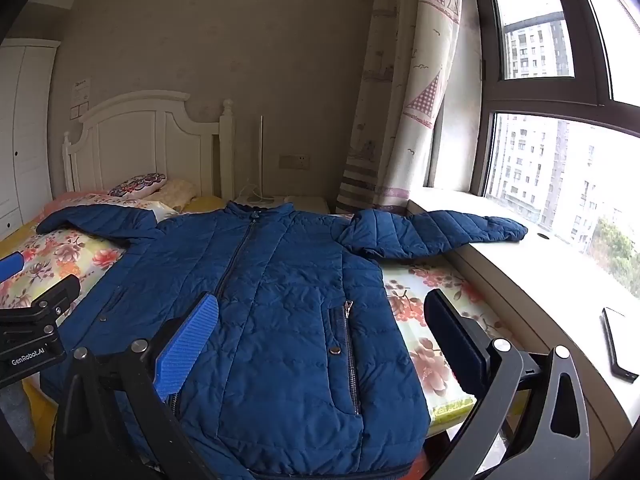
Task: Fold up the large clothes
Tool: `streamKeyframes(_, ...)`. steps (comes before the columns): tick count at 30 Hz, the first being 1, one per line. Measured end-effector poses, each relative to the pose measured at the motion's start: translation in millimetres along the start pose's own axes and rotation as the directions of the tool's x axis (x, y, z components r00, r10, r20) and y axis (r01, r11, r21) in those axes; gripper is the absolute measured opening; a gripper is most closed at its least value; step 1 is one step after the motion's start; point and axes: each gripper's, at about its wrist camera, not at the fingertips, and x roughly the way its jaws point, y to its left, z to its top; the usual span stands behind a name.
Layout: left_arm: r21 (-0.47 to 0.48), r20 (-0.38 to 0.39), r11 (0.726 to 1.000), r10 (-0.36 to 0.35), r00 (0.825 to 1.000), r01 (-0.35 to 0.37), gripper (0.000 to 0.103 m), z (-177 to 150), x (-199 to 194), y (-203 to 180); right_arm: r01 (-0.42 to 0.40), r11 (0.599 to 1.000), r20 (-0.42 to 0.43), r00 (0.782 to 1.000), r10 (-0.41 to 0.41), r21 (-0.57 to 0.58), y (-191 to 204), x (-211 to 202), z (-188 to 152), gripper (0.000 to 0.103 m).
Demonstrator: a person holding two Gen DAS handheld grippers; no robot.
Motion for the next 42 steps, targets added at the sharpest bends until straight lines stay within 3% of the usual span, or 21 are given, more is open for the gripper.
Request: streamKeyframes(42, -0.011, -0.050, 1.000, -0.021, 0.999, 0.020, 0.101, -4.7, 8.7, 2.3, -0.010, 1.000, -0.015, 1.000, 0.010, 0.010, -1.0, 2.7, -3.3, 0.099)
